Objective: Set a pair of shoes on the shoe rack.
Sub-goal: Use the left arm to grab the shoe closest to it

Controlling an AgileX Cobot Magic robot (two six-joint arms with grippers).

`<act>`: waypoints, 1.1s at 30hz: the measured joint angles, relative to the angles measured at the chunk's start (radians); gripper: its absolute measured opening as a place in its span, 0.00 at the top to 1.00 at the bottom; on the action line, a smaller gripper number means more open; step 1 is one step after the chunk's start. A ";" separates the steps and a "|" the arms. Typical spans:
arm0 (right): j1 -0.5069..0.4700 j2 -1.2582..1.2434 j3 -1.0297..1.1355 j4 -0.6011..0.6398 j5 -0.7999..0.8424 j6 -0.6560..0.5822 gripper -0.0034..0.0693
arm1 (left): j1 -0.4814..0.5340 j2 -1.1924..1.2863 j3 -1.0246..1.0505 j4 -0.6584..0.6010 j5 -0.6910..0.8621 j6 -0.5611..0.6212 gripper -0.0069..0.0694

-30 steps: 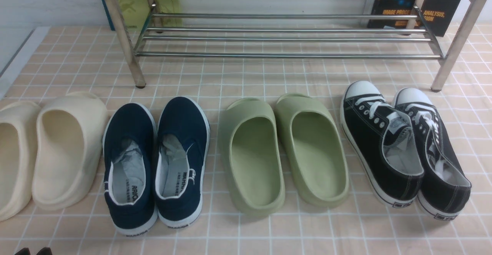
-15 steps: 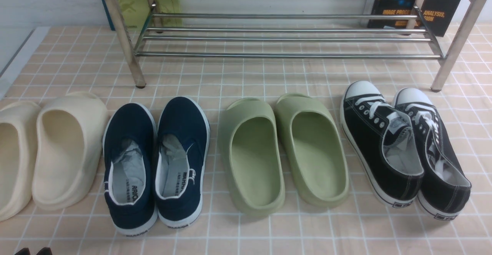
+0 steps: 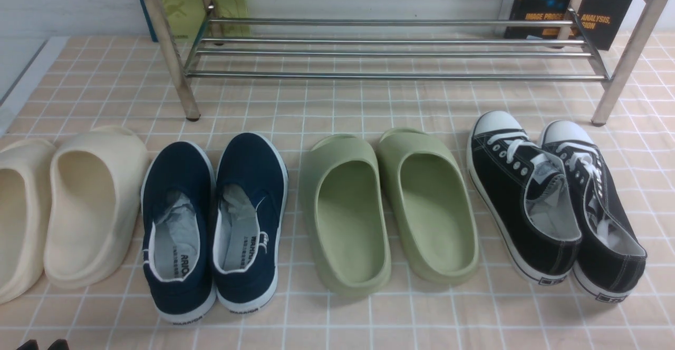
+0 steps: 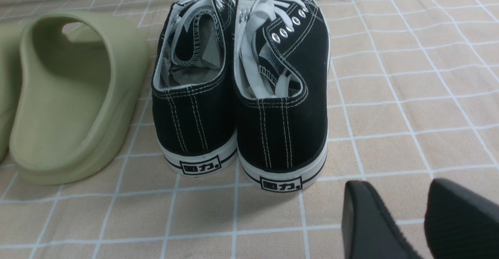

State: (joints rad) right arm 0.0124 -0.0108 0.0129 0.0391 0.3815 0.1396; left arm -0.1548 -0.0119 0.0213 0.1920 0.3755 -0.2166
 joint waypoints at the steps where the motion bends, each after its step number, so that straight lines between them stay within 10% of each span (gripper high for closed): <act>1: 0.000 0.000 0.000 0.000 0.000 0.000 0.63 | 0.000 0.000 0.000 0.001 0.000 0.000 0.60; 14: 0.000 0.000 0.000 0.000 0.000 0.000 0.63 | 0.000 0.000 0.002 0.012 -0.004 -0.021 0.60; 24: 0.000 0.000 0.000 0.000 0.000 0.000 0.63 | 0.000 0.000 0.006 -0.454 -0.139 -0.536 0.60; 33: 0.000 0.000 0.000 0.000 0.000 0.000 0.63 | 0.000 0.000 0.007 -0.513 -0.159 -0.626 0.60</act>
State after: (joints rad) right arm 0.0124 -0.0108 0.0129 0.0391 0.3815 0.1396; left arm -0.1548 -0.0119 0.0282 -0.3207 0.2165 -0.8425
